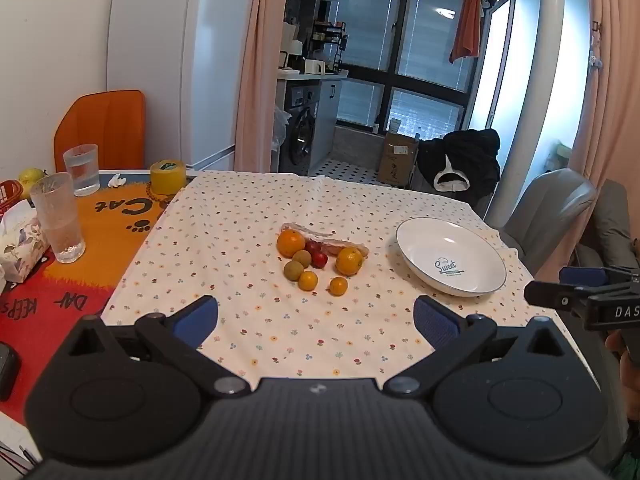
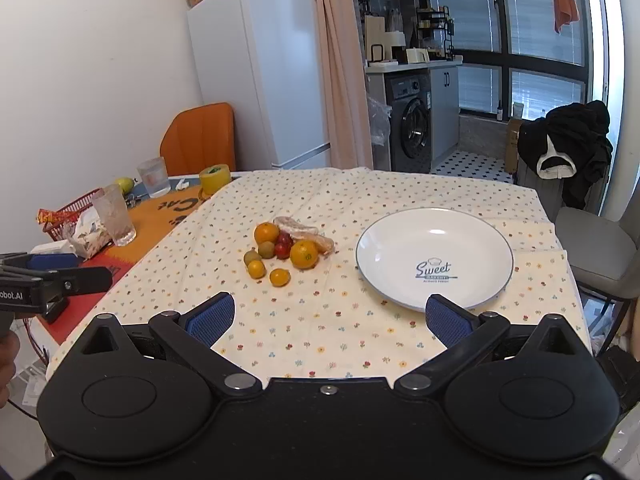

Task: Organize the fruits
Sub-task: 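Move both tools toward the fruit pile beside the white plate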

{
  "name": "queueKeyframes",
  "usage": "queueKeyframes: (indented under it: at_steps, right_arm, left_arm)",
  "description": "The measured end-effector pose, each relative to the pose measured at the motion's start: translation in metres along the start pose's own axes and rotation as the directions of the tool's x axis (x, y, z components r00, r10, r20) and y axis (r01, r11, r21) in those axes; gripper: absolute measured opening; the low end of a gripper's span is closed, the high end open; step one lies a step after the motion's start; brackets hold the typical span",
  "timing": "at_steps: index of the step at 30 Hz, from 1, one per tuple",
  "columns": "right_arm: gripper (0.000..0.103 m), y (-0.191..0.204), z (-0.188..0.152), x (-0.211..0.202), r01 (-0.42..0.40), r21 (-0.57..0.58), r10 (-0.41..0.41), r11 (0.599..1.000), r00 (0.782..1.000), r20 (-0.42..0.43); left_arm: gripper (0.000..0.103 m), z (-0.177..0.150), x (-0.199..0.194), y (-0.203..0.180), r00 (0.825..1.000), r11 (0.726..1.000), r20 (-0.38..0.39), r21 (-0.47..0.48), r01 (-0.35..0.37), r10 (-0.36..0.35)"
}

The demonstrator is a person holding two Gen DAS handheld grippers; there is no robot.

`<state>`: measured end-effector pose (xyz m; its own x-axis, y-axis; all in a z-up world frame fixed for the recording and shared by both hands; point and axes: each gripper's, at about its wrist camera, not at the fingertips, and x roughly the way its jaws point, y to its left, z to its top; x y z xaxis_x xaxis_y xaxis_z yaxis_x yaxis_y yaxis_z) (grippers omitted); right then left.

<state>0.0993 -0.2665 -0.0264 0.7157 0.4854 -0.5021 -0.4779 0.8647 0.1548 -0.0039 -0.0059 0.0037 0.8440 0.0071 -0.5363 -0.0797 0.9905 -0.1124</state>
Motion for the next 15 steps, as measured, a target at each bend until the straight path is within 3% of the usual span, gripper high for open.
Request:
queueKeyframes:
  at_steps: [15]
  right_arm:
    - [0.103,-0.0069,0.0023,-0.0025,0.018,0.016,-0.019,1.000,1.000,0.007]
  left_arm:
    - [0.103,-0.0032,-0.0012,-0.0004,1.000,1.000,-0.001,0.009,0.003,-0.003]
